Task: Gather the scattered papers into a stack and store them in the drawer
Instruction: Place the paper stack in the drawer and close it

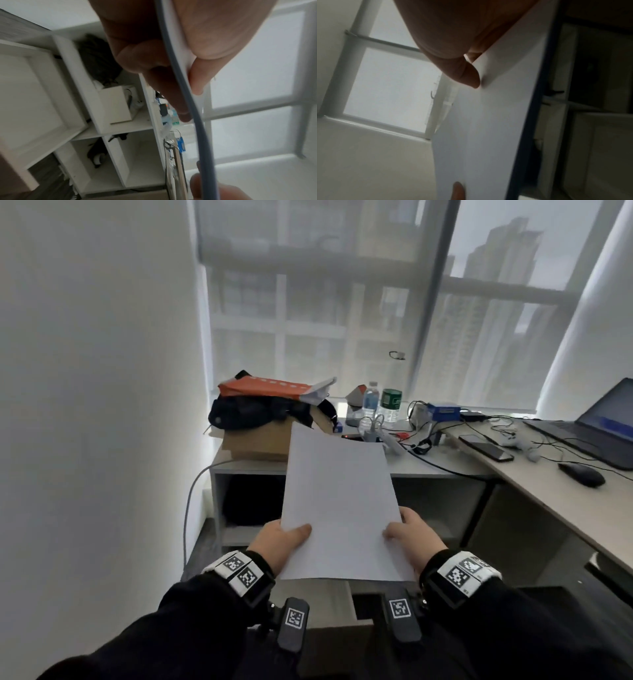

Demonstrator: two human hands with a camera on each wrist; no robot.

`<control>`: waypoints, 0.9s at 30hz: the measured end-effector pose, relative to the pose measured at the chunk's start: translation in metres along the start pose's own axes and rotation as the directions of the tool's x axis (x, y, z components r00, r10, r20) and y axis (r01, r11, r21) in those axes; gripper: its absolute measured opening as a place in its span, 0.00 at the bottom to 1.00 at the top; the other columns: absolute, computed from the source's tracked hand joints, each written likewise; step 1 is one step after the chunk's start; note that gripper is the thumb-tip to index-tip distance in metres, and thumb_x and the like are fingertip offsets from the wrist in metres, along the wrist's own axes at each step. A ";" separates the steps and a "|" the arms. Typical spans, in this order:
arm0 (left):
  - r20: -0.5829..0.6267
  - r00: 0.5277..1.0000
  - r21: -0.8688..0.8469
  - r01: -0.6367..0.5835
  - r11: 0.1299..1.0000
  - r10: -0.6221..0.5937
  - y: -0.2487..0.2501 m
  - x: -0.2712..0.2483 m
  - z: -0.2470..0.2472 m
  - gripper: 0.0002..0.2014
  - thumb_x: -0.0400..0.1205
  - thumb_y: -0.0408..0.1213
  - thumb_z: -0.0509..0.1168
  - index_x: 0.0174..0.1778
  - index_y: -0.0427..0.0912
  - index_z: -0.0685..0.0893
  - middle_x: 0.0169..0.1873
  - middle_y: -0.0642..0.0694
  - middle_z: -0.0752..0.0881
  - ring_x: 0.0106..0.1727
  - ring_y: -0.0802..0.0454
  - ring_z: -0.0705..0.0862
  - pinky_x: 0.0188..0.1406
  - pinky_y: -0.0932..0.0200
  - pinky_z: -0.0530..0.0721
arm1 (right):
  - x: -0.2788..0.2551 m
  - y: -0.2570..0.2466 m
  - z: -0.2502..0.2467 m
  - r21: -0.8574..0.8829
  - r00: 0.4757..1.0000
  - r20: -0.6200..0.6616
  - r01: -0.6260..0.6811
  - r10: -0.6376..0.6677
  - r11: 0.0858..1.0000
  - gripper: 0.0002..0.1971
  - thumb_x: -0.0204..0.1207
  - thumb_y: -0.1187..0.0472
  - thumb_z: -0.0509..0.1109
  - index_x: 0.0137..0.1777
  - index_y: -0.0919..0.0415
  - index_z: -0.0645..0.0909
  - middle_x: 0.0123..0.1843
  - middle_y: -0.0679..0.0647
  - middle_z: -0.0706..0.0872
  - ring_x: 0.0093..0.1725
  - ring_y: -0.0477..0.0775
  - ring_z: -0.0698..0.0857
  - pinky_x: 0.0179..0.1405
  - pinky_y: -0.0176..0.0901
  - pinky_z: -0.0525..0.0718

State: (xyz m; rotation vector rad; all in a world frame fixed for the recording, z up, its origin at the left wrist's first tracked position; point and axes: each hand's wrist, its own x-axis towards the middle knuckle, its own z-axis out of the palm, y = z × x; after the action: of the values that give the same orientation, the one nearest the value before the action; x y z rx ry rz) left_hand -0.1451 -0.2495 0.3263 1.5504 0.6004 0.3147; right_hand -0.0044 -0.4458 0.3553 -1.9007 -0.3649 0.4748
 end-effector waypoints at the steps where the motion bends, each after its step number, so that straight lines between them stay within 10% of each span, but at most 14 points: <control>1: -0.014 0.998 0.037 0.054 0.998 -0.054 -0.009 0.001 -0.008 0.17 0.77 0.45 0.73 0.56 0.36 0.88 0.46 0.45 0.92 0.45 0.47 0.91 0.52 0.54 0.89 | 0.004 0.004 0.010 -0.016 0.999 0.038 -0.023 0.023 1.000 0.24 0.60 0.62 0.65 0.60 0.55 0.77 0.51 0.59 0.89 0.50 0.64 0.89 0.56 0.61 0.88; 5: -0.045 0.968 0.064 0.249 0.966 -0.247 -0.054 0.008 -0.030 0.37 0.55 0.54 0.76 0.56 0.34 0.88 0.50 0.39 0.92 0.51 0.39 0.91 0.61 0.43 0.87 | 0.018 0.023 0.043 -0.061 0.981 0.143 -0.121 0.128 0.991 0.09 0.64 0.67 0.64 0.44 0.64 0.78 0.37 0.59 0.83 0.37 0.62 0.82 0.41 0.45 0.78; 9: -0.128 0.923 0.206 0.382 0.901 -0.362 -0.072 0.008 -0.041 0.10 0.64 0.44 0.65 0.34 0.41 0.80 0.43 0.39 0.85 0.41 0.43 0.82 0.47 0.52 0.83 | 0.043 0.057 0.080 -0.110 0.954 0.208 -0.195 0.214 0.975 0.10 0.48 0.63 0.62 0.32 0.62 0.75 0.31 0.58 0.77 0.37 0.61 0.78 0.41 0.48 0.73; 11: -0.167 0.904 0.232 0.424 0.876 -0.393 -0.085 0.013 -0.046 0.15 0.60 0.43 0.61 0.38 0.39 0.78 0.44 0.39 0.79 0.42 0.44 0.78 0.43 0.52 0.77 | 0.058 0.076 0.099 -0.152 0.934 0.242 -0.230 0.262 0.961 0.10 0.46 0.63 0.62 0.30 0.62 0.74 0.30 0.58 0.78 0.37 0.61 0.78 0.40 0.47 0.73; 14: -0.224 0.874 0.218 0.476 0.852 -0.431 -0.118 0.027 -0.058 0.28 0.60 0.42 0.63 0.55 0.33 0.78 0.47 0.39 0.82 0.40 0.46 0.78 0.34 0.58 0.73 | 0.078 0.101 0.126 -0.265 0.901 0.273 -0.266 0.337 0.927 0.10 0.47 0.63 0.63 0.32 0.62 0.76 0.32 0.58 0.79 0.38 0.60 0.79 0.39 0.45 0.74; 20: -0.188 0.857 0.233 0.513 0.826 -0.480 -0.181 0.076 -0.092 0.17 0.73 0.37 0.67 0.57 0.37 0.86 0.49 0.43 0.90 0.49 0.45 0.89 0.51 0.53 0.87 | 0.127 0.147 0.177 -0.354 0.846 0.305 -0.326 0.437 0.877 0.10 0.62 0.71 0.69 0.45 0.67 0.82 0.40 0.61 0.83 0.43 0.61 0.80 0.37 0.43 0.75; 27: -0.198 0.823 0.209 0.566 0.798 -0.532 -0.245 0.131 -0.104 0.15 0.75 0.38 0.57 0.49 0.34 0.85 0.44 0.36 0.89 0.40 0.44 0.84 0.40 0.56 0.78 | 0.184 0.215 0.229 -0.325 0.794 0.277 -0.452 0.540 0.831 0.32 0.46 0.64 0.63 0.55 0.66 0.82 0.41 0.60 0.86 0.37 0.59 0.82 0.32 0.40 0.75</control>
State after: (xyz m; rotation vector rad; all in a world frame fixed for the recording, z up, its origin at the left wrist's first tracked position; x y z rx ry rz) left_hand -0.1385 -0.0961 0.0726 1.5291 1.2052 -0.1198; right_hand 0.0502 -0.2532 0.0510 -2.1493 -0.1464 1.1972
